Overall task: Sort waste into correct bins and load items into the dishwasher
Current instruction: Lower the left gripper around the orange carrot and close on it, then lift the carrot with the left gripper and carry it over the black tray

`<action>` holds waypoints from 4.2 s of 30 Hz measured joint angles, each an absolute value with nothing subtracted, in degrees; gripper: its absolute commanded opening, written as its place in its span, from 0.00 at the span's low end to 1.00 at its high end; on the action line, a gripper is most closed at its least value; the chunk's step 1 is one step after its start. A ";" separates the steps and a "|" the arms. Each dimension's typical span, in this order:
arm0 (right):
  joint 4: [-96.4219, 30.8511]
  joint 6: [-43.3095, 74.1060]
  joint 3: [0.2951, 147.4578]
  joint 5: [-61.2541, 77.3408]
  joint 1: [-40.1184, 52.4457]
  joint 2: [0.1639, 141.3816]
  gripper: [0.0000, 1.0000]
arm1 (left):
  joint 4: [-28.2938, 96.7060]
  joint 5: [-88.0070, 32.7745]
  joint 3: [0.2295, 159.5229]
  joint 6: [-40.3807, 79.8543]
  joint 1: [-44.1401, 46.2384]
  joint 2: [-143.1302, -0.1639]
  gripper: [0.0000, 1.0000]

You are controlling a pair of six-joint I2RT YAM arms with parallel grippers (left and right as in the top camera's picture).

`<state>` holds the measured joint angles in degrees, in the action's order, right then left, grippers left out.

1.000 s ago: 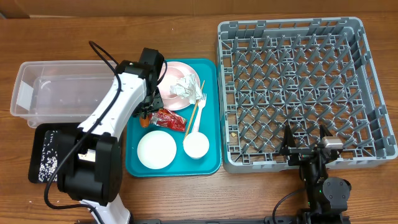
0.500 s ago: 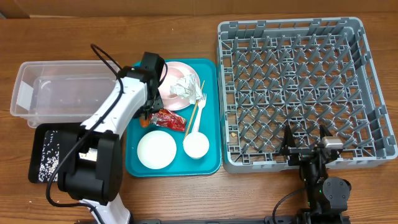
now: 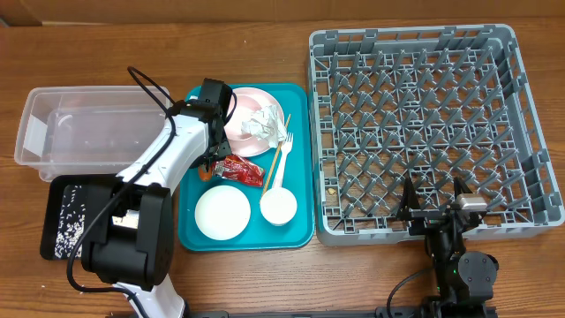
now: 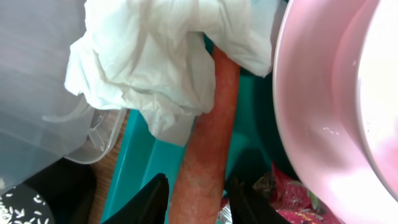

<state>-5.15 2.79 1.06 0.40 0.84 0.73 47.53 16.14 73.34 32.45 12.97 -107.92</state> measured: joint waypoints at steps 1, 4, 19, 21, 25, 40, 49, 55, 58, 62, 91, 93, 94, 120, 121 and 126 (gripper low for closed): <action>-5.21 2.76 1.06 0.40 0.84 0.73 1.00 | 47.11 16.14 73.08 32.45 12.97 -107.92 0.36; -5.17 2.76 1.06 0.38 0.84 0.73 1.00 | 46.26 16.14 71.81 32.45 12.97 -107.92 0.36; -5.19 2.76 1.06 0.40 0.84 0.73 1.00 | 42.50 16.34 67.13 32.45 12.97 -107.92 0.39; -5.15 2.79 1.06 0.40 0.84 0.73 1.00 | 42.28 16.34 67.13 32.45 12.97 -107.92 0.35; -5.17 2.79 1.06 0.40 0.84 0.73 1.00 | 42.11 16.53 67.13 31.99 12.97 -107.92 0.26; -5.17 2.79 1.06 0.43 0.84 0.73 1.00 | 49.19 15.70 68.51 25.52 12.97 -107.92 0.04; -5.17 2.79 1.06 0.40 0.84 0.73 1.00 | 61.28 15.22 79.92 24.08 12.97 -107.94 0.04; -5.17 2.79 1.06 0.40 0.84 0.73 1.00 | 66.52 15.11 85.21 23.73 12.97 -107.94 0.12; -5.17 2.76 1.06 0.38 0.84 0.73 1.00 | 67.59 12.49 86.30 22.15 12.97 -107.94 0.13; -5.15 2.79 1.06 0.40 0.84 0.73 1.00 | 67.61 6.72 86.74 19.35 12.97 -107.94 0.12; -5.15 2.79 1.06 0.43 0.84 0.73 1.00 | 76.93 1.91 94.21 30.41 7.92 -86.48 0.04; -5.17 2.76 1.06 0.40 0.84 0.73 1.00 | 79.07 3.90 94.45 32.47 6.35 -82.74 0.04; -5.15 2.79 1.06 0.40 0.84 0.73 1.00 | 80.14 5.21 94.54 33.69 5.43 -81.06 0.04; -5.17 2.79 1.06 0.40 0.84 0.73 1.00 | 81.38 17.02 81.93 54.52 -14.74 -72.12 0.04; -5.17 2.76 1.06 0.38 0.84 0.73 1.00 | 80.36 16.97 80.34 54.65 -15.18 -72.12 0.04; -5.15 2.76 1.06 0.43 0.84 0.73 1.00 | 75.68 16.91 72.88 55.35 -17.69 -72.12 0.04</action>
